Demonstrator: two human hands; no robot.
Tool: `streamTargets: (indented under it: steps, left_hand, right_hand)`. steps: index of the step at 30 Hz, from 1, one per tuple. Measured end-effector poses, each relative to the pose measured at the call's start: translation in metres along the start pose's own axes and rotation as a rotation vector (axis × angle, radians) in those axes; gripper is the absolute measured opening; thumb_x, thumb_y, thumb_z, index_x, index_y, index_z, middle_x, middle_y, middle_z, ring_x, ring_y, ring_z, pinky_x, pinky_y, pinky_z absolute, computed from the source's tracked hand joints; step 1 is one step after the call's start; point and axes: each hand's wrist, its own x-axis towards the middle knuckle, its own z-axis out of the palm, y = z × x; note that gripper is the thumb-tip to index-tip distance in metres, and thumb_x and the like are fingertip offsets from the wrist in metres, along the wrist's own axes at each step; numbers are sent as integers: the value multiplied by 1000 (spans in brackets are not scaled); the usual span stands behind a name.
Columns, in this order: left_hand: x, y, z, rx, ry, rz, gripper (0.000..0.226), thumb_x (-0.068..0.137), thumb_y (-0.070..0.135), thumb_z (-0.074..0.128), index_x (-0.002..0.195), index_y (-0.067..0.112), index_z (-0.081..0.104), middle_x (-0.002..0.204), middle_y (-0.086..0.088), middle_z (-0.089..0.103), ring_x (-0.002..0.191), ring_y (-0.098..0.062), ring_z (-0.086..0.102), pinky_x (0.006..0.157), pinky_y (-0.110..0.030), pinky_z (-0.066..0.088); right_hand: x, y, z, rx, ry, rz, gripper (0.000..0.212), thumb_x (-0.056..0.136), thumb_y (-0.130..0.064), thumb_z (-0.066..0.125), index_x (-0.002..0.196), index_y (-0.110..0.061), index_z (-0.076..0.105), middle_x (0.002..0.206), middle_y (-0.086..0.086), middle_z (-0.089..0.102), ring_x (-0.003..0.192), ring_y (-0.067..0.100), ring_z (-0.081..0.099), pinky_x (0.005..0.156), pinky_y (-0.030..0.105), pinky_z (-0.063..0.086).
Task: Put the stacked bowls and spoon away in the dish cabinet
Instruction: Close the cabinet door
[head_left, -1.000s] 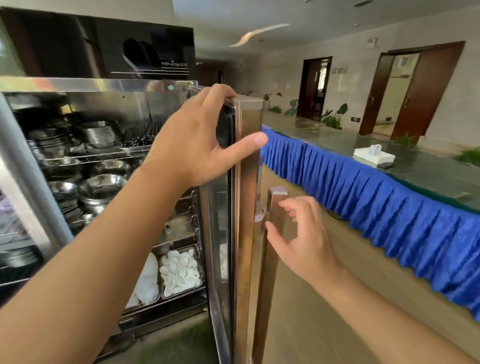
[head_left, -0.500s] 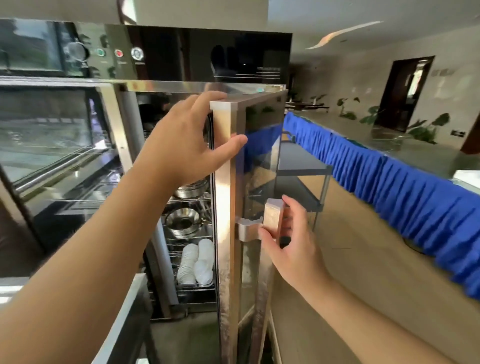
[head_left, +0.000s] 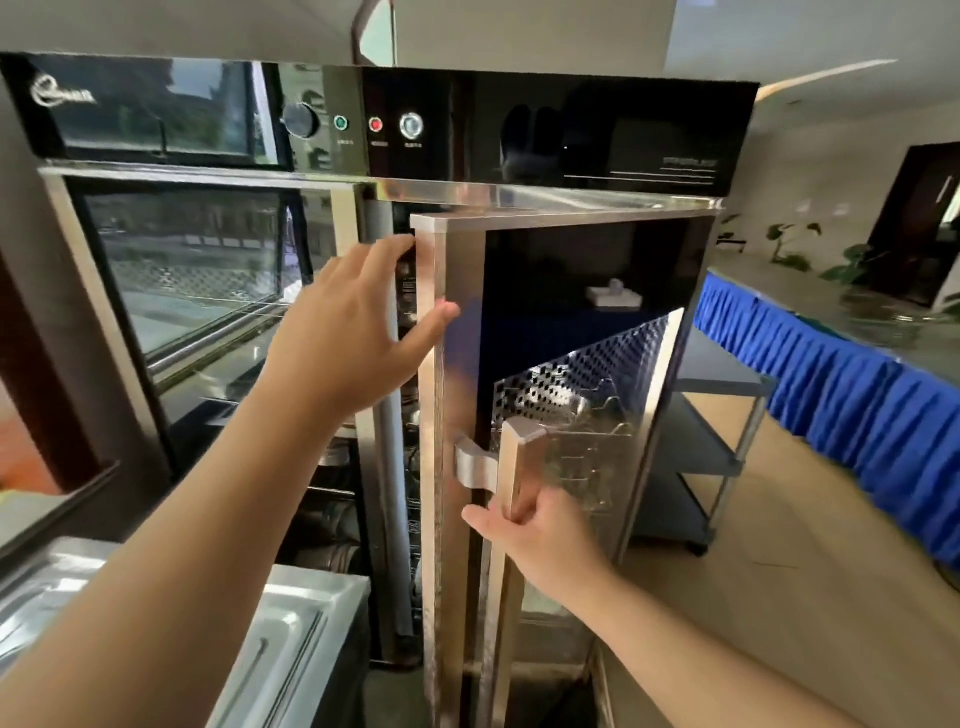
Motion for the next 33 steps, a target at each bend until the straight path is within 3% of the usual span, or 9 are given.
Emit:
streamTargets:
  steps: [4,10,16,19,22,24,26,28,33]
  left_hand:
    - [6,-48,21,35,-40,-17,69,92,65,46,144,21,37,134,-7,55,121,-28,53,95,-45,47]
    - [25,-108,53,62,-67,17,69,93,56,51,150,22,30,133,-8,55,119,-29,55,93,-45,51]
    - [50,-166,99,80,-121,35,72,92,53,52,151,19,27,133,-9,56,116,-28,57,90,-42,51]
    - [55,-195,131,42,-154,-53,76,93,61,47,152,19,25,145,-7,47,129,-28,48,96,-43,48]
    - [61,-223,164,-35,-225,-167,87,90,74,34,155,19,18,156,-6,33,143,-26,31,110,-48,37]
    - [64,-240,184,-51,-262,-226,95,88,81,27,157,19,11,162,-7,19,149,-25,16,116,-51,26]
    - [64,-252,200,-39,-268,-256,99,85,84,23,158,18,7,165,-7,8,151,-24,4,119,-51,17]
    - [66,-260,214,-29,-279,-287,101,84,86,22,158,20,3,165,-6,-1,150,-23,-6,120,-51,10]
    - [75,-274,242,24,-331,-322,97,84,86,17,157,26,-5,163,-2,-16,148,-24,-19,120,-51,3]
  right_hand:
    - [44,-1,34,53,-59,6,46,84,-44,74,49,-28,49,52,-11,50,55,4,54,73,42,56]
    - [107,-4,82,92,-20,52,40,75,-54,72,59,-19,61,55,-7,58,59,9,61,69,37,53]
    - [174,-2,121,103,-1,76,42,77,-45,76,65,-7,60,57,2,59,57,13,58,65,34,49]
    - [206,3,134,140,-20,118,44,73,-49,75,65,-9,60,63,11,61,63,18,60,71,40,51]
    - [236,9,146,128,-52,165,35,70,-56,73,63,-22,68,62,-1,65,69,19,70,80,45,57]
    - [254,15,153,144,-35,172,40,70,-55,72,71,-15,70,62,-3,63,65,16,67,77,48,58]
    - [270,19,159,153,-18,152,30,73,-52,73,74,-21,73,61,-11,65,61,4,65,62,40,56]
    - [284,21,162,181,-17,137,6,77,-43,75,72,-41,73,64,-23,68,64,-7,65,59,19,48]
    - [309,35,166,206,-32,107,8,84,-30,77,85,-32,70,67,-28,68,67,-11,65,54,2,43]
